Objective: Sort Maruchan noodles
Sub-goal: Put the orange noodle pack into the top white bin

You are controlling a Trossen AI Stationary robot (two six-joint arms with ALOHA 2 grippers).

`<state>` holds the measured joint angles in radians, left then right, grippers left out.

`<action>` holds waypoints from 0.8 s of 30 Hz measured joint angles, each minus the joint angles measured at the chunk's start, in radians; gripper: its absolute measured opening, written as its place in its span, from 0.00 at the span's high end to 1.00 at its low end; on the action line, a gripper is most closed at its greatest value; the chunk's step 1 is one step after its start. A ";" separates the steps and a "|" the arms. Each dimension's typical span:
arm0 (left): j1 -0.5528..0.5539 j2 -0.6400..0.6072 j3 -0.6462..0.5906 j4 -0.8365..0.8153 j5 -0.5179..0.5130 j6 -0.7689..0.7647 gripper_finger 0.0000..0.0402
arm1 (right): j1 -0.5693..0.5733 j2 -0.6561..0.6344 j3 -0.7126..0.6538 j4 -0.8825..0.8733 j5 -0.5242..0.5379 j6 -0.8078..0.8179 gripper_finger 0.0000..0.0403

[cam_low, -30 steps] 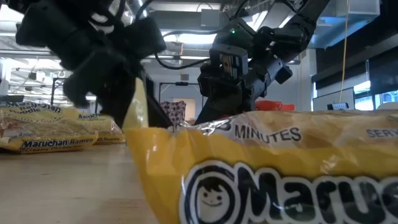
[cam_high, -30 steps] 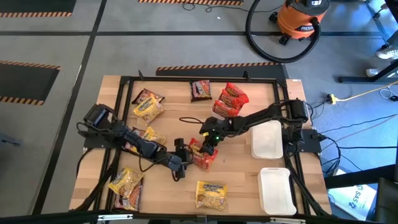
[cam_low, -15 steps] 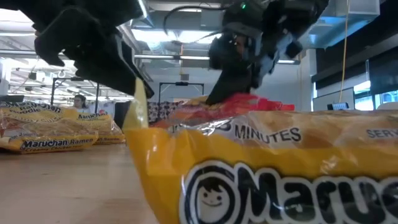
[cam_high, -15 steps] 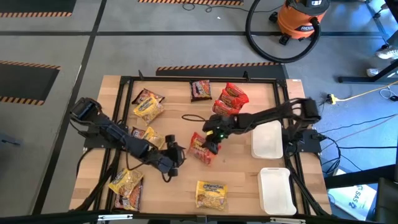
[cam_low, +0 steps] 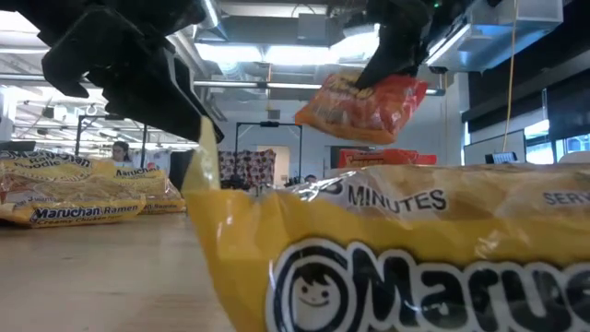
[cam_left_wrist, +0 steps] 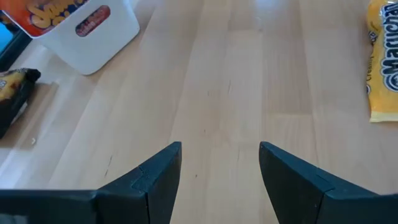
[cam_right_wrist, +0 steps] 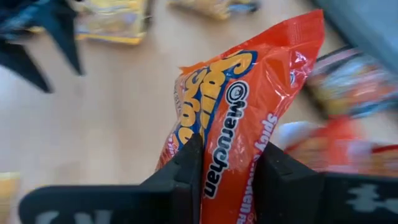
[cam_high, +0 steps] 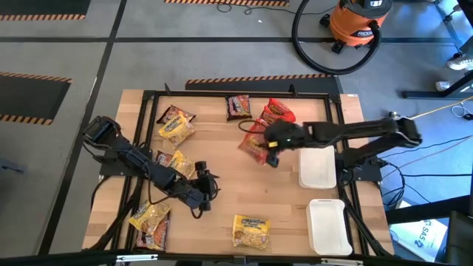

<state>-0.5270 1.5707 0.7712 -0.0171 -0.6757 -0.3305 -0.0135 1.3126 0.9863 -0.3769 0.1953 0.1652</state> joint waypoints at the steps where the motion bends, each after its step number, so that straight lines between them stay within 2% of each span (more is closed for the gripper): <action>1: 0.000 0.000 0.000 0.002 0.000 0.000 0.48 | 0.000 -0.019 0.000 -0.006 0.041 -0.029 0.81; 8: 0.001 0.000 0.000 0.005 -0.004 0.000 0.48 | -0.009 -0.038 0.001 -0.022 0.217 -0.171 0.81; 18: 0.001 0.000 0.000 0.005 -0.022 0.000 0.48 | -0.110 0.018 0.001 -0.076 0.240 -0.201 0.81; 24: 0.003 0.001 -0.020 0.008 -0.024 -0.003 0.48 | -0.118 0.068 0.001 -0.069 0.240 -0.224 0.81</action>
<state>-0.5240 1.5715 0.7511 -0.0090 -0.6994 -0.3333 -0.1318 1.3810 0.9874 -0.4456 0.4349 -0.0586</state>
